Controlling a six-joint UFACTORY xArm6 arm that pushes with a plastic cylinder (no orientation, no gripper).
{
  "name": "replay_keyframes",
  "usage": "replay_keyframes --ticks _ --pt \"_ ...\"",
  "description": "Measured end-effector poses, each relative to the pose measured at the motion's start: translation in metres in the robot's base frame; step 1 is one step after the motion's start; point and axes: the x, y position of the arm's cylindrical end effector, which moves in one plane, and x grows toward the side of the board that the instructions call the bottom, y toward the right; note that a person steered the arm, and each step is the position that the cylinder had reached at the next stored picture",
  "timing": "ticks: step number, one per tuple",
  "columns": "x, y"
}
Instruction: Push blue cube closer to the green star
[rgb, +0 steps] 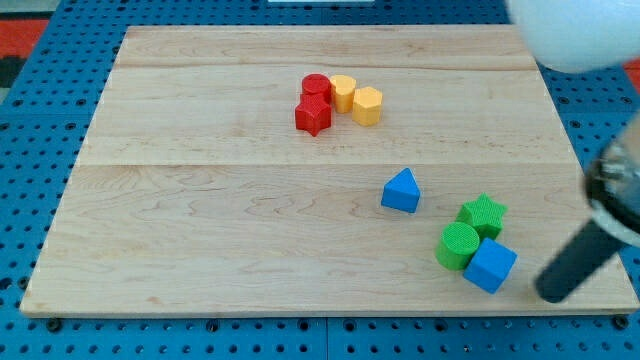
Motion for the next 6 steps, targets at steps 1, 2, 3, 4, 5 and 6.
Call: replay_keyframes --ticks 1,2,3,4,5,6 --pt "-0.01 -0.042" --pt "-0.02 -0.05" --pt "-0.02 -0.044" --pt "0.003 -0.064" --pt "0.003 -0.105" --pt "-0.009 -0.126"
